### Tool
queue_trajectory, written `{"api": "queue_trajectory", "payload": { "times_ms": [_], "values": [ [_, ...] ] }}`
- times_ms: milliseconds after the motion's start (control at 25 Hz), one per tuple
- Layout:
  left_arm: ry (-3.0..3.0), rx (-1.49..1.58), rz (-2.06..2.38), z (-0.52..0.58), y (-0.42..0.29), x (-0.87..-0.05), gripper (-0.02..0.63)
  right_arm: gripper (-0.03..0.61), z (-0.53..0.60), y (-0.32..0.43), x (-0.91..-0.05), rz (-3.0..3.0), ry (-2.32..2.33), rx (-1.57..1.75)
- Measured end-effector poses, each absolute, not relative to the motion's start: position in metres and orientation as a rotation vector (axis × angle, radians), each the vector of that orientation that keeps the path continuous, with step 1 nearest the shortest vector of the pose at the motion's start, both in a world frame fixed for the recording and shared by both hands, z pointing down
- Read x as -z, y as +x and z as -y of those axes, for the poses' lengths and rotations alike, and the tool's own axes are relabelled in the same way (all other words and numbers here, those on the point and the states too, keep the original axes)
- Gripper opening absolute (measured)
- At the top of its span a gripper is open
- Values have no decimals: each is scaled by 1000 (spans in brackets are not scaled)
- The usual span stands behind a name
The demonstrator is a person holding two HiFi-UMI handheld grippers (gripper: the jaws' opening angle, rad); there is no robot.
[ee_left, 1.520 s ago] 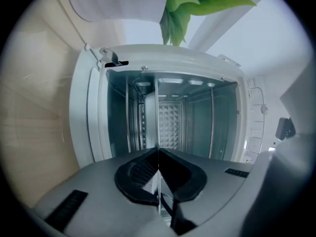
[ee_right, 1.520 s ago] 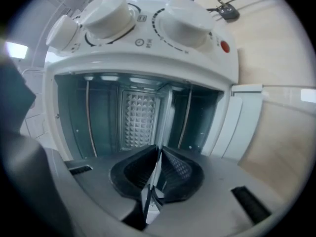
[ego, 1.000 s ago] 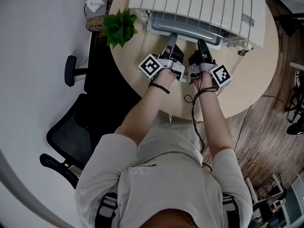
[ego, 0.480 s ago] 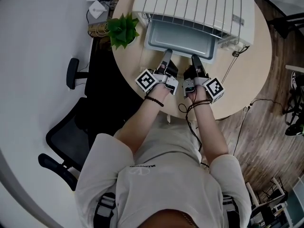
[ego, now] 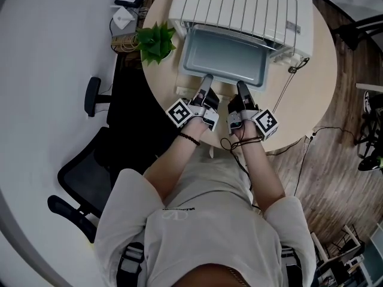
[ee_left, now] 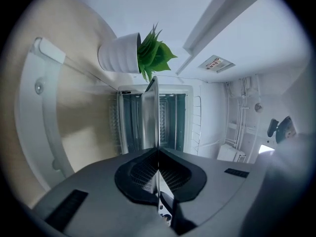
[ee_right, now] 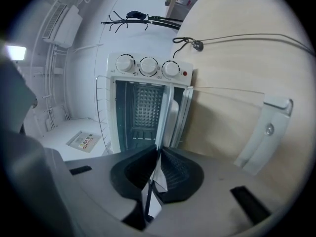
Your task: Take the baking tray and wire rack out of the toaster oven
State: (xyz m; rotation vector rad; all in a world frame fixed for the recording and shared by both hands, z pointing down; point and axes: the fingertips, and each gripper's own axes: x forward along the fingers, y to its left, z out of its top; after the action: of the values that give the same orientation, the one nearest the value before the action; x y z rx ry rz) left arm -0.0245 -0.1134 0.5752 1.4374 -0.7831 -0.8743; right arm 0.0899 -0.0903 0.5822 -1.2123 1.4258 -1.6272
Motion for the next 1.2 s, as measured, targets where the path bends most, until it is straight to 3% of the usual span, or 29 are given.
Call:
{"api": "queue_trajectory", "payload": {
  "times_ms": [560, 1200],
  "values": [
    [1484, 799, 729, 51, -40, -538, 5, 28, 28, 69, -542, -1467, -1127, 1682],
    [1722, 832, 622, -2, -59, -435, 6, 32, -19, 56, -438, -1761, -1039, 1546]
  ]
}}
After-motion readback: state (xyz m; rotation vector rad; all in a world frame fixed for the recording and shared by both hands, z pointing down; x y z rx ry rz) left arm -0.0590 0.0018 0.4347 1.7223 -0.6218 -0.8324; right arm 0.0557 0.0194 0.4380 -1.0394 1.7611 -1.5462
